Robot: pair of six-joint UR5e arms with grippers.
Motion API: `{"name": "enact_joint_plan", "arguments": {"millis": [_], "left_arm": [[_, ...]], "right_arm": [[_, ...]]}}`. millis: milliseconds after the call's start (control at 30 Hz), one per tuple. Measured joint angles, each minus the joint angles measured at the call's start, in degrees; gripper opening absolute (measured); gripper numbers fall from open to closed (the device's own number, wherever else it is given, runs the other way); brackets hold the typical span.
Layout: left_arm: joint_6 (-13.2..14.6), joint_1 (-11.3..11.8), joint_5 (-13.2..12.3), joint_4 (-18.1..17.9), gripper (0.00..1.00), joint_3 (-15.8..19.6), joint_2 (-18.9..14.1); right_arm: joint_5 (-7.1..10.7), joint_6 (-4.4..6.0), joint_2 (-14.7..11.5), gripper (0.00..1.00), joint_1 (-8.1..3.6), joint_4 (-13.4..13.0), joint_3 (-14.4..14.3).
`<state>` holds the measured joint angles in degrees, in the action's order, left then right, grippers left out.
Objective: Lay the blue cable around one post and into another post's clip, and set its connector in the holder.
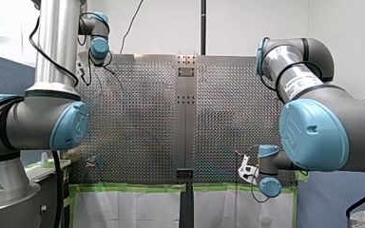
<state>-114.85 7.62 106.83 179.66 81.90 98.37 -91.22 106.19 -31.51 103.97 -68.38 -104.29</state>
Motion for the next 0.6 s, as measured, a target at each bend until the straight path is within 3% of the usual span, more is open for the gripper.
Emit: {"name": "enact_joint_plan", "arguments": {"millis": [600], "left_arm": [[-8.52,3.31,-5.47,-7.82,1.00,6.35,0.02]], "right_arm": [[-0.02,-0.49,0.01,0.00,-0.02,0.27,-0.01]]}}
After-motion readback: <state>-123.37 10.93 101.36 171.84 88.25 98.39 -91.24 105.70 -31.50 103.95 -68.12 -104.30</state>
